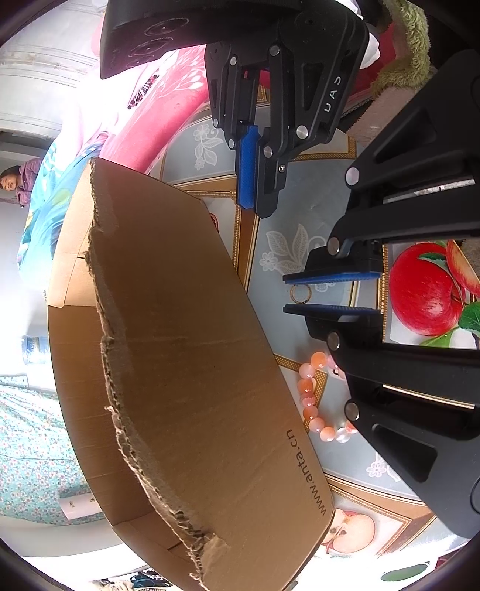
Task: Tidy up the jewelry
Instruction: 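Lift the charm with the right tool and carry it over the box, then lower the charm into the box and open the right tool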
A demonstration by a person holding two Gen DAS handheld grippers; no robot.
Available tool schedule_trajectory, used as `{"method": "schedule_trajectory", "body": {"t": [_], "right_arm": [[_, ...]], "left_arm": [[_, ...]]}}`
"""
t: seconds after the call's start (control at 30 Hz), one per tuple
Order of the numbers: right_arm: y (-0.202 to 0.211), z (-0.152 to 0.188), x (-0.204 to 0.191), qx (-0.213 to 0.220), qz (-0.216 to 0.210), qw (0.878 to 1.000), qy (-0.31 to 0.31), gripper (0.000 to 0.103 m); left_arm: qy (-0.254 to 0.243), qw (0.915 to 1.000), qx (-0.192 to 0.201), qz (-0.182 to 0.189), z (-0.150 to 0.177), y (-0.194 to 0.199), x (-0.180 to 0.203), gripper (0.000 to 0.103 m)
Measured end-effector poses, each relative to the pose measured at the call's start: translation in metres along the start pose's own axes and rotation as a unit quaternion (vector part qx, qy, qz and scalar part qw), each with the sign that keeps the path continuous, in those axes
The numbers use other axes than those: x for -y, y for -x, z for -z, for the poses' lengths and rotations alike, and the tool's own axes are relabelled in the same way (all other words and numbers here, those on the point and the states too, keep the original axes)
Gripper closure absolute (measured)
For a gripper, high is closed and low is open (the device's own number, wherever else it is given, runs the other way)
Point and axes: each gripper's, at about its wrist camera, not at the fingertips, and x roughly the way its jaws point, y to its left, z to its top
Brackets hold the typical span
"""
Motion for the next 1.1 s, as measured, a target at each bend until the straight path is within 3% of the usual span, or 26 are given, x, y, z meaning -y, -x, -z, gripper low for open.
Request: {"method": "schedule_trajectory", "body": {"t": [0.43,0.67,0.83,0.97,1.1], "right_arm": [[0.04,-0.015,0.003,0.046,-0.01,0.999,-0.02,0.091],[0.075,-0.046,0.0,0.102,-0.021,0.994,-0.012,0.091],[0.088,-0.075,0.0,0.14,-0.027,0.99,0.001,0.091],[0.079,-0.098,0.003,0.142,-0.025,0.99,0.002,0.091],[0.052,-0.115,0.008,0.115,-0.027,0.993,-0.006,0.091]], "left_arm": [[-0.009,0.9983,0.055,0.015,-0.004,0.043,-0.004,0.094],[-0.007,0.9929,0.112,0.037,-0.023,0.086,-0.016,0.094],[-0.015,0.9877,0.152,0.032,-0.044,0.105,-0.024,0.094],[-0.01,0.9882,0.152,0.016,-0.07,0.094,-0.034,0.094],[0.012,0.9927,0.118,0.021,-0.087,0.067,-0.048,0.094]]}}
